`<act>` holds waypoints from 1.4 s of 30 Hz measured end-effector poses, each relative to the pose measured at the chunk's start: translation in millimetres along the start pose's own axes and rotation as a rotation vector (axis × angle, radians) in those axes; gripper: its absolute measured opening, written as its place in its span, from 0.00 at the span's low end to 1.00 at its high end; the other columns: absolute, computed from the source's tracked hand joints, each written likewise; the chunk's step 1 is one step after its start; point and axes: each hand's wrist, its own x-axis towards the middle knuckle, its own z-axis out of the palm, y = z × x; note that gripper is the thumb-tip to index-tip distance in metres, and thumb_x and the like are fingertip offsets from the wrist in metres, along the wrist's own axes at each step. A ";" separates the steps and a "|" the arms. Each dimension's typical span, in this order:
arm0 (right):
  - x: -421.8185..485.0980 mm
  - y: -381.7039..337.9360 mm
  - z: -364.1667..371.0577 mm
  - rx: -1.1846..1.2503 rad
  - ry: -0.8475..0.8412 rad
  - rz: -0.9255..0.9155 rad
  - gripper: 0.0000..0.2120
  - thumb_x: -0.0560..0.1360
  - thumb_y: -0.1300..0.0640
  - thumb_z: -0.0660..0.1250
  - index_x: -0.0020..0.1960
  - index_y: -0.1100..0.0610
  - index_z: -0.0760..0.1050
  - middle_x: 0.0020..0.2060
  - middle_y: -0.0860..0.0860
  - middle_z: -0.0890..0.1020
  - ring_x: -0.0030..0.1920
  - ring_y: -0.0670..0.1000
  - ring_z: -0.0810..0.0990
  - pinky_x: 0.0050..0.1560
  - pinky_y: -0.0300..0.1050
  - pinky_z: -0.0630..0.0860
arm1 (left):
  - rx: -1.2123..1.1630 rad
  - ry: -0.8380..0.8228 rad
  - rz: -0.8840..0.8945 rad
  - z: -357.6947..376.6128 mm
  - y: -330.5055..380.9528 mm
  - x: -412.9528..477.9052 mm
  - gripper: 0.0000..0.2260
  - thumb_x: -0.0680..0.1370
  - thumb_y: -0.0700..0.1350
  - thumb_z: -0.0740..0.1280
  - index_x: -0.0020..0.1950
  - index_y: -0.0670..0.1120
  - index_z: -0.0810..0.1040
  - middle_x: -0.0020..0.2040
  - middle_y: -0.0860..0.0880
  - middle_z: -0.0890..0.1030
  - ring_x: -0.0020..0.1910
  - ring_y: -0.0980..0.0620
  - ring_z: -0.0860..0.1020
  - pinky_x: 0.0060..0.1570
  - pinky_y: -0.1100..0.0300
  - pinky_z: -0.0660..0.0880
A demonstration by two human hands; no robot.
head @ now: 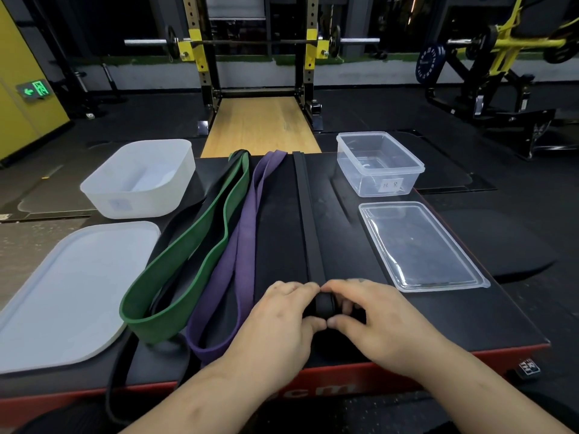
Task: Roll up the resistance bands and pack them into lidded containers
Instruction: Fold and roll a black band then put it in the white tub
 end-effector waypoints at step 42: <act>-15.7 -1.9 -3.7 0.114 -0.055 0.056 0.20 0.71 0.47 0.78 0.61 0.34 0.78 0.45 0.41 0.81 0.46 0.41 0.78 0.48 0.36 0.72 | 0.013 -0.047 -0.051 -3.4 0.7 -20.8 0.19 0.78 0.57 0.69 0.68 0.55 0.77 0.52 0.61 0.74 0.57 0.58 0.73 0.55 0.66 0.64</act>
